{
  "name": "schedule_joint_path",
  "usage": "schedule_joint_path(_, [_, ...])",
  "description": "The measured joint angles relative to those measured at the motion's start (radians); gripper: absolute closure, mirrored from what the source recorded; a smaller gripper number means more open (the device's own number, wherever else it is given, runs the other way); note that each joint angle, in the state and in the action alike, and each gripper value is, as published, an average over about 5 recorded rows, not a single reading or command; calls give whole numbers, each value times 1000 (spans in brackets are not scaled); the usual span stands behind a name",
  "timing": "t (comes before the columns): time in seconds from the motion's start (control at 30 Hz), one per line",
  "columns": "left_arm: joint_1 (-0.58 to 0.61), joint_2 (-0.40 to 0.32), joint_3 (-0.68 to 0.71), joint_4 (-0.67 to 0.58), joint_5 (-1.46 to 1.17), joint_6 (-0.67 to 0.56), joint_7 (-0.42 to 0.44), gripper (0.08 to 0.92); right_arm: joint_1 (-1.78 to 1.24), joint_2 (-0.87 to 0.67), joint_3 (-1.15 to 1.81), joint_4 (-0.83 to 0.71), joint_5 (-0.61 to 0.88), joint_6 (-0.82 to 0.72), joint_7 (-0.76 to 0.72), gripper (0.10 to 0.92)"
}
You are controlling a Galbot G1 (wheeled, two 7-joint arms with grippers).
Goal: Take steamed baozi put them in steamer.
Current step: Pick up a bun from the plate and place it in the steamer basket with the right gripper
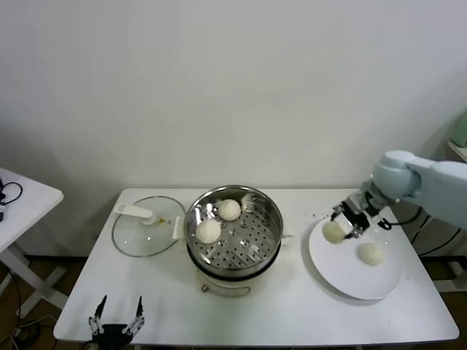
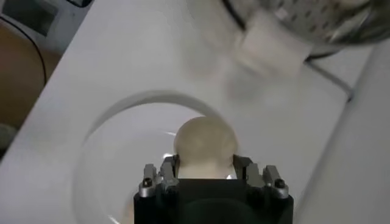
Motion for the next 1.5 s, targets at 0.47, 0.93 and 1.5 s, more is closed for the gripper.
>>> schedule_joint_path(0.47, [-1, 0, 8, -2, 2, 0, -1, 177, 175, 245, 9, 158, -21, 184, 32, 423])
schedule_joint_path(0.93, [-2, 3, 1, -6, 1, -5, -4, 177, 50, 471, 10, 134, -161, 237, 90, 423])
schedule_joint_path(1.5, [-6, 2, -6, 0, -3, -5, -6, 177, -110, 586, 20, 30, -261, 271, 110, 396])
